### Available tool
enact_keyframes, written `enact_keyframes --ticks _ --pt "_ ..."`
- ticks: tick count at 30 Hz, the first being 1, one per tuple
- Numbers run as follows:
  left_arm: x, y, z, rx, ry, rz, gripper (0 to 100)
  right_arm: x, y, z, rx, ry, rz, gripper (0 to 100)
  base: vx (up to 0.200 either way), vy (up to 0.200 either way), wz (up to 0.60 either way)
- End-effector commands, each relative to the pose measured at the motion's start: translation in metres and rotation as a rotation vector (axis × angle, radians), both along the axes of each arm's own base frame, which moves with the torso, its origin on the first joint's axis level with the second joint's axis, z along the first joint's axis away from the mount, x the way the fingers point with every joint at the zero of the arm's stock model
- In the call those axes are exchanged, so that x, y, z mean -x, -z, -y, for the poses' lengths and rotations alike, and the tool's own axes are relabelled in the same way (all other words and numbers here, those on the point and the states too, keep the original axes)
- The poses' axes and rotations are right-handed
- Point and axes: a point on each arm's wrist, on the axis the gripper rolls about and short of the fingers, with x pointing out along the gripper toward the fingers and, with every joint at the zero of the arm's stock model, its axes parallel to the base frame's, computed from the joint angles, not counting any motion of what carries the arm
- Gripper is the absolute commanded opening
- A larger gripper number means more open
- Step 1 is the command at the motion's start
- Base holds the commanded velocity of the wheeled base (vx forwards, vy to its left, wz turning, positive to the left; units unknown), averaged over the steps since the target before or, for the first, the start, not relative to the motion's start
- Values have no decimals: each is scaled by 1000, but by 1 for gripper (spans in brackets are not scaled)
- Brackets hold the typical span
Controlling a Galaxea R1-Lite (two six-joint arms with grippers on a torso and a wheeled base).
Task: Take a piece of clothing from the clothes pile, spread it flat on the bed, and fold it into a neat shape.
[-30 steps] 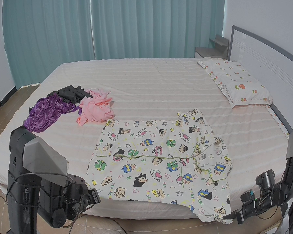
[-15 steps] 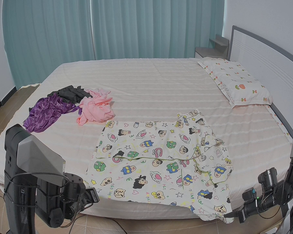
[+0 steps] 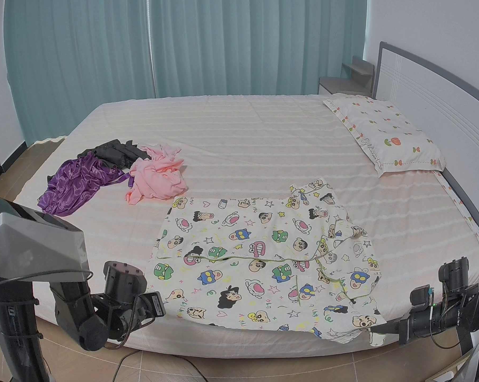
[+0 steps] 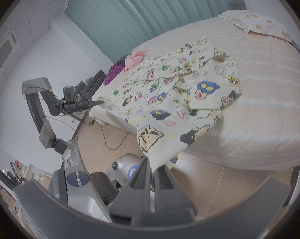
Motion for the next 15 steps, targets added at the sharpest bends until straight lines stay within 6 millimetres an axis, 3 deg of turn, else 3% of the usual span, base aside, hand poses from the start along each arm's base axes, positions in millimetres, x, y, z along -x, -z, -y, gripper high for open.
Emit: enact_keyframes --ticks 1,4,8,15 --pt "-40 -41 16 30 -25 0 0 -25 -17 1 -46 62 84 0 0 0 0" --pt "-51 -47 20 27 -56 -111 0 -33 -21 1 -70 89 84 0 0 0 0" --pt "-65 -60 27 149 -76 -233 0 -42 -23 0 -80 105 93 0 0 0 0" --pt "-85 -65 24 207 -124 -248 0 -56 -23 6 -79 131 111 0 0 0 0"
